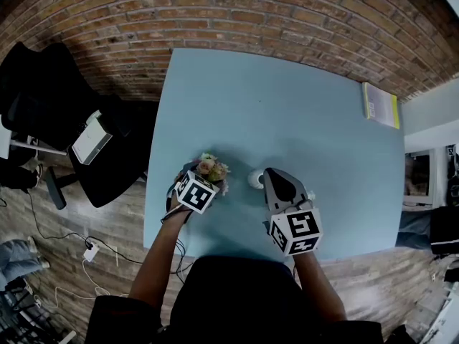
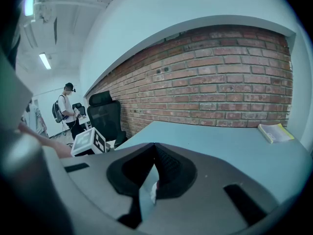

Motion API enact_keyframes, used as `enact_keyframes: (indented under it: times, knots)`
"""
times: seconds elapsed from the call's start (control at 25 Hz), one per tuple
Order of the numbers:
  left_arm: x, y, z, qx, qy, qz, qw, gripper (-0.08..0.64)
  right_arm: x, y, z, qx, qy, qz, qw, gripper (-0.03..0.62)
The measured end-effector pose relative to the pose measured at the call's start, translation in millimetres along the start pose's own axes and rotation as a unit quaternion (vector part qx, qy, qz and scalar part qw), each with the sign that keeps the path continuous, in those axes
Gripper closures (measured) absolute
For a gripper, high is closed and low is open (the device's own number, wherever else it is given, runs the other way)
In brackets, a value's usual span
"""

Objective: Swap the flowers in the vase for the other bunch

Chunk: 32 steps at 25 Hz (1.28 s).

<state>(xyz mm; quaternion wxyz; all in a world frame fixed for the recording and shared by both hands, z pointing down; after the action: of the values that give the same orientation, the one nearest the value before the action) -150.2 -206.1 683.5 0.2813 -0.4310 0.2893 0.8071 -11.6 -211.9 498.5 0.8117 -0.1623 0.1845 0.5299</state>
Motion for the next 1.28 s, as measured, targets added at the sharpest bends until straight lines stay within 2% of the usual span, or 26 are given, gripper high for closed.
enact_keyframes:
  times: [0.2,0.36,0.72,1.28]
  knots:
    - [-0.1,1.4,-0.2,-0.008,0.006,-0.006,0.9999,0.207,-1.3,-2.8,1.1,-0.004,0.003,0.000,1.000,0.580]
    - [0.2,3.8,0.3,-0.015,0.009,-0.016,0.9997,0.261,-1.3,-3.2,1.8,-0.004,0.003,-0.001,1.000,0.580]
    - [0.6,5.4,1.3,-0.034,0.018,-0.029,0.9989,0.333,-1.3,-5.2,3.6,-0.010,0.005,0.000,1.000,0.580]
    - [4.7,8.6,-3.4,-0.018,-0.003,-0.035,0.9992,0.362,-0.1,-7.3,6.7,-0.012,0.006,0.003,1.000,0.580]
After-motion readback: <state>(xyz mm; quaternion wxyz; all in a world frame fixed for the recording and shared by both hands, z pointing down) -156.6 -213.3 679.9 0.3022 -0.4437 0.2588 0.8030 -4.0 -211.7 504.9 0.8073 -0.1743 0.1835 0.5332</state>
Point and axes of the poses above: the fingertips, and each gripper's own axes: x backward along the fingers, y to its left, z out of its underside, the point moved 1 cm from there along x, backward along the fingers, and after that the axes turned 7 degrees about z, right-handed, at the moved point
